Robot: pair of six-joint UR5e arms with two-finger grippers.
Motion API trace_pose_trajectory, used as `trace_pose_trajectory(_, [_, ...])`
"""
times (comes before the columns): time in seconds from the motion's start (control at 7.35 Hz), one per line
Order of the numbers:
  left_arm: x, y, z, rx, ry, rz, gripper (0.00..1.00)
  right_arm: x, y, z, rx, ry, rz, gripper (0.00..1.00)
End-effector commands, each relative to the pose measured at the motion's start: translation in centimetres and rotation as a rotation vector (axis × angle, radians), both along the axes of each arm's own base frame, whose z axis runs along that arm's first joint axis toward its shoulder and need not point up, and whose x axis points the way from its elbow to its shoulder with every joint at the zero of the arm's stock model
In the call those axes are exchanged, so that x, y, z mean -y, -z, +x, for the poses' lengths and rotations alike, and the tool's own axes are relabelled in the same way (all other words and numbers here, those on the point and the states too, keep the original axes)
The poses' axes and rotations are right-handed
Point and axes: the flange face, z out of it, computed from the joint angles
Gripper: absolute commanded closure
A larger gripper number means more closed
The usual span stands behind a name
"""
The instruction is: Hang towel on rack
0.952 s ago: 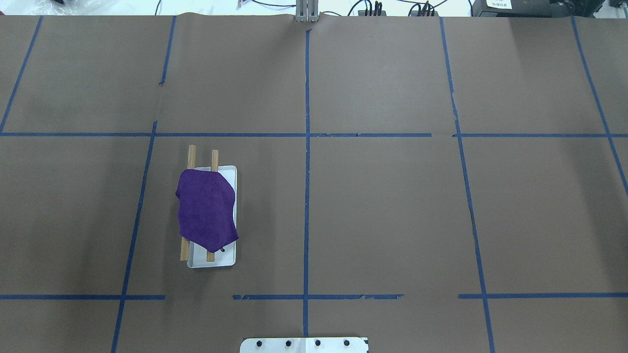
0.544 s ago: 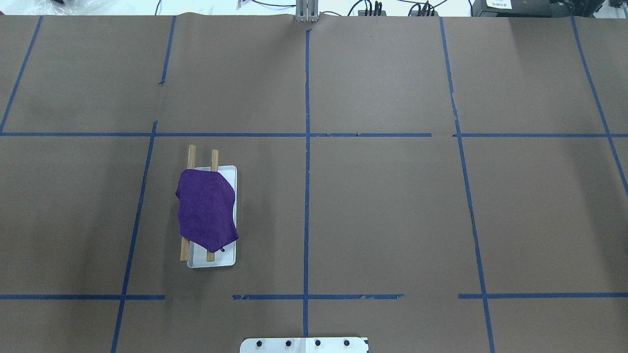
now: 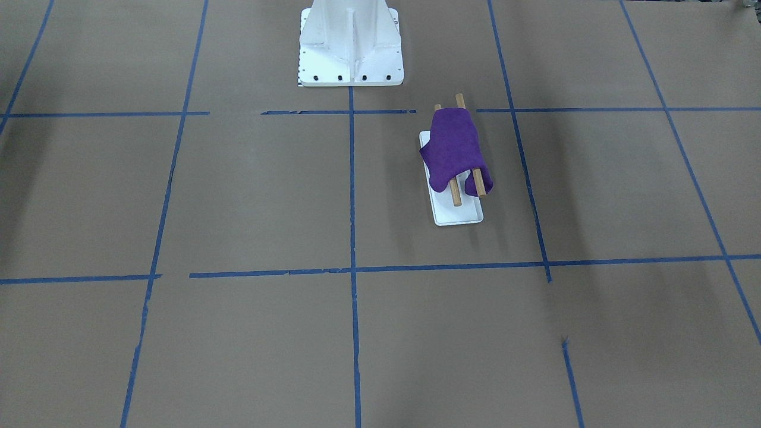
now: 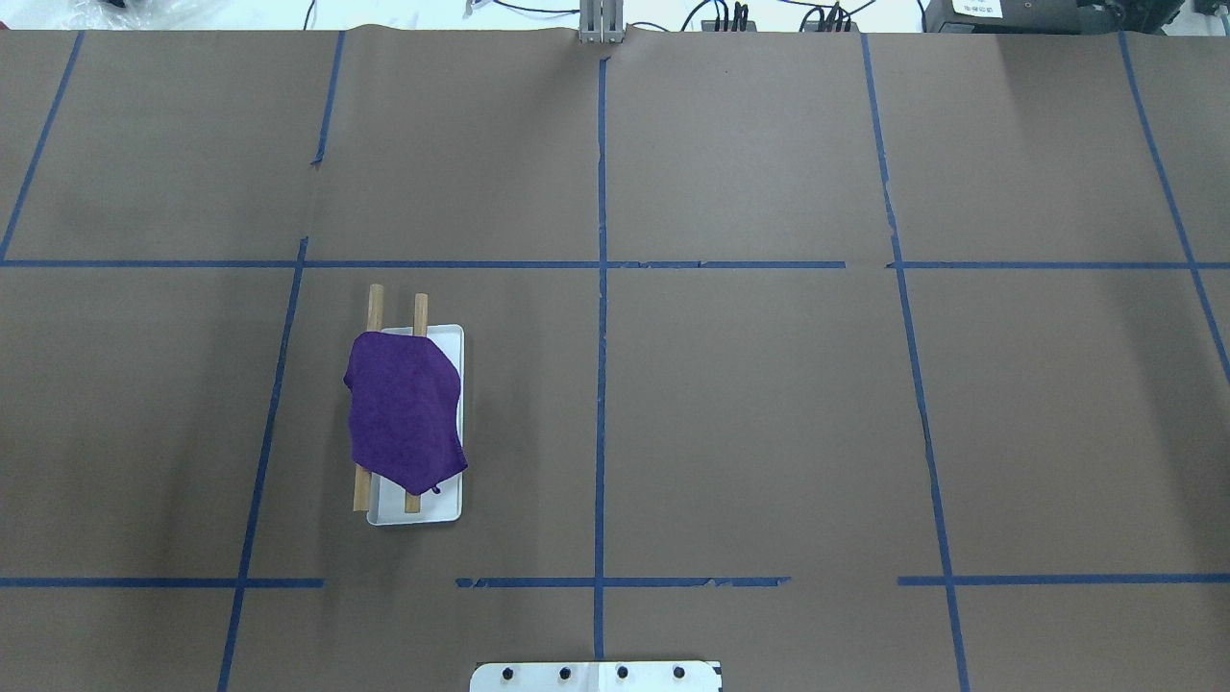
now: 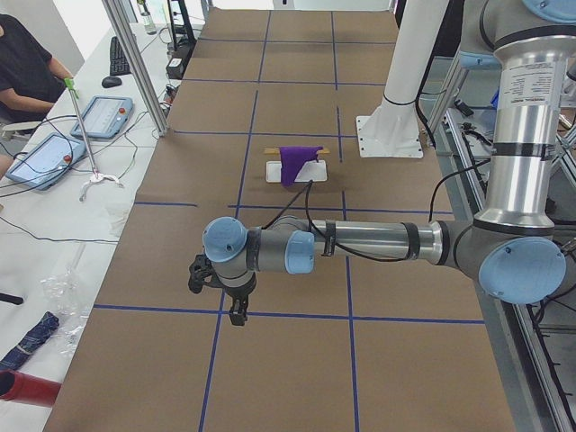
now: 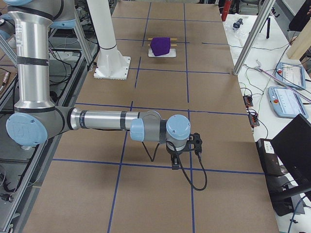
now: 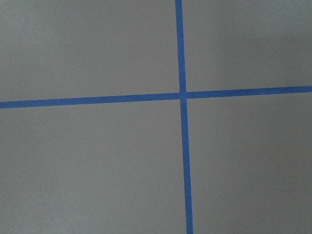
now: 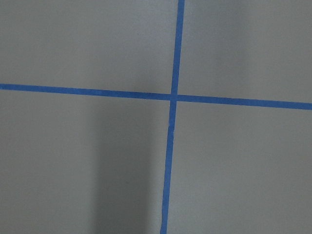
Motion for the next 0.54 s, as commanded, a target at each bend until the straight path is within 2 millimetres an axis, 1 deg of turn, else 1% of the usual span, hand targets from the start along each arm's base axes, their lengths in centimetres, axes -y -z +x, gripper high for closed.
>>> trace_pose_trajectory(0.0, [0.1, -0.02, 0.06, 0.003, -0.001, 0.001, 0.0, -0.01, 0.0, 0.06, 0.0, -0.001, 0.0, 0.0])
trace_pose_trajectory(0.41, [0.07, -0.04, 0.06, 0.003, -0.001, 0.017, 0.0, 0.04, 0.09, 0.19, 0.001, -0.004, 0.002, 0.0])
